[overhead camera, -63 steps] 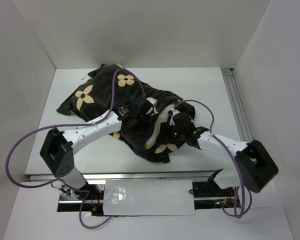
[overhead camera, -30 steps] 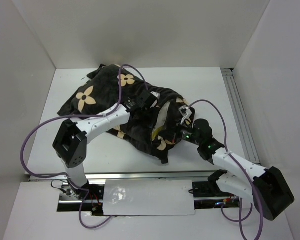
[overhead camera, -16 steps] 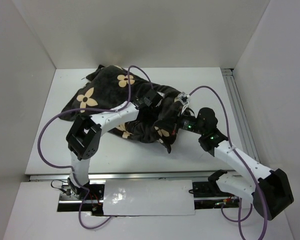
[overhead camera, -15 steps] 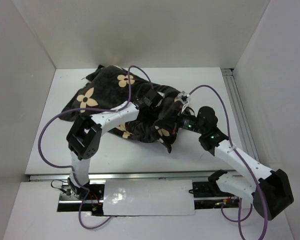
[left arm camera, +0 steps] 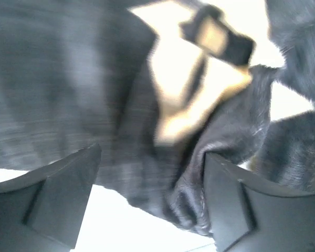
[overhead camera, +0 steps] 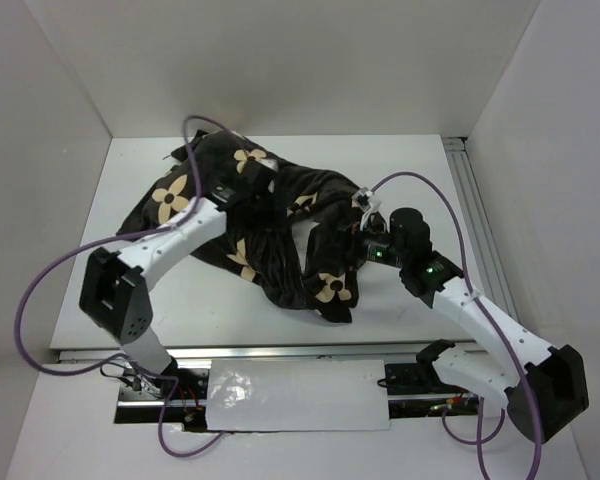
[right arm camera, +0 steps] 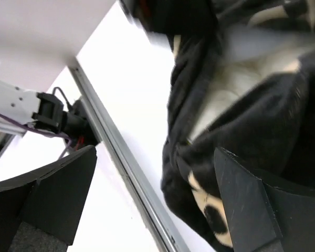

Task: Put the pillow into the pillowcase

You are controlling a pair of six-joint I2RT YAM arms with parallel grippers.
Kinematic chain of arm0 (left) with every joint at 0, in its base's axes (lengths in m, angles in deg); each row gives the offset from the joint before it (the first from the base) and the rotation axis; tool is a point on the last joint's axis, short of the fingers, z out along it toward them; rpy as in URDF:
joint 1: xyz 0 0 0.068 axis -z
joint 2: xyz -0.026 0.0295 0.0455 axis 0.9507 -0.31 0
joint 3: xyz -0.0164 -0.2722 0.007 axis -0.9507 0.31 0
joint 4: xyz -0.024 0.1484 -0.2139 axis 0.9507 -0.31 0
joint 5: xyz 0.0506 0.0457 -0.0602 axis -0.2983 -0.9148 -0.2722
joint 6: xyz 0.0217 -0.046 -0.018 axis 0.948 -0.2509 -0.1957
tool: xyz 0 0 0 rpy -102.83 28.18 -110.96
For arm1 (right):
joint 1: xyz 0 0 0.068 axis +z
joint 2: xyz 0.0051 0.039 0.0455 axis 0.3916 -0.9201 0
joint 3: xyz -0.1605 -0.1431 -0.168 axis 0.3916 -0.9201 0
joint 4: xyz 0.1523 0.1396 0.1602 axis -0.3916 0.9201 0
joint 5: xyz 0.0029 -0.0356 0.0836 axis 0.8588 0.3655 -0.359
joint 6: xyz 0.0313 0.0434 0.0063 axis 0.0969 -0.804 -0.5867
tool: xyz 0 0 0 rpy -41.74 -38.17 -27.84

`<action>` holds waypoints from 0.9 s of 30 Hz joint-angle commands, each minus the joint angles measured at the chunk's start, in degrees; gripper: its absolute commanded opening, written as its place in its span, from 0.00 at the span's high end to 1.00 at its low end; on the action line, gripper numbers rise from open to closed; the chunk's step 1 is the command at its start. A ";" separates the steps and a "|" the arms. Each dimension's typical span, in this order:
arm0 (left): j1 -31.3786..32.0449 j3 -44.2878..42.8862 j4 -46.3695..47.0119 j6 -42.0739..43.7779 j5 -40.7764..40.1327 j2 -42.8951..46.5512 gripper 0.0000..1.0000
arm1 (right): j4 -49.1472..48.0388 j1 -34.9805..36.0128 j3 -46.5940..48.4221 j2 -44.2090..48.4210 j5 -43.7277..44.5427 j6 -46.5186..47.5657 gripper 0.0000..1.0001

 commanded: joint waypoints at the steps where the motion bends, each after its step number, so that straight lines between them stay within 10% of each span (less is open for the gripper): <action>1: -7.08 -2.28 -3.53 -3.02 -7.59 5.18 0.05 | 6.80 -0.17 4.34 5.08 2.57 2.55 0.00; 10: -19.48 -9.59 -6.97 -3.64 -7.07 3.26 0.01 | 21.65 -0.17 13.30 3.43 28.40 3.87 0.00; 27: -43.57 -13.80 -3.90 -2.50 2.16 -9.21 0.01 | 17.63 -0.69 28.69 -24.67 37.05 6.50 0.16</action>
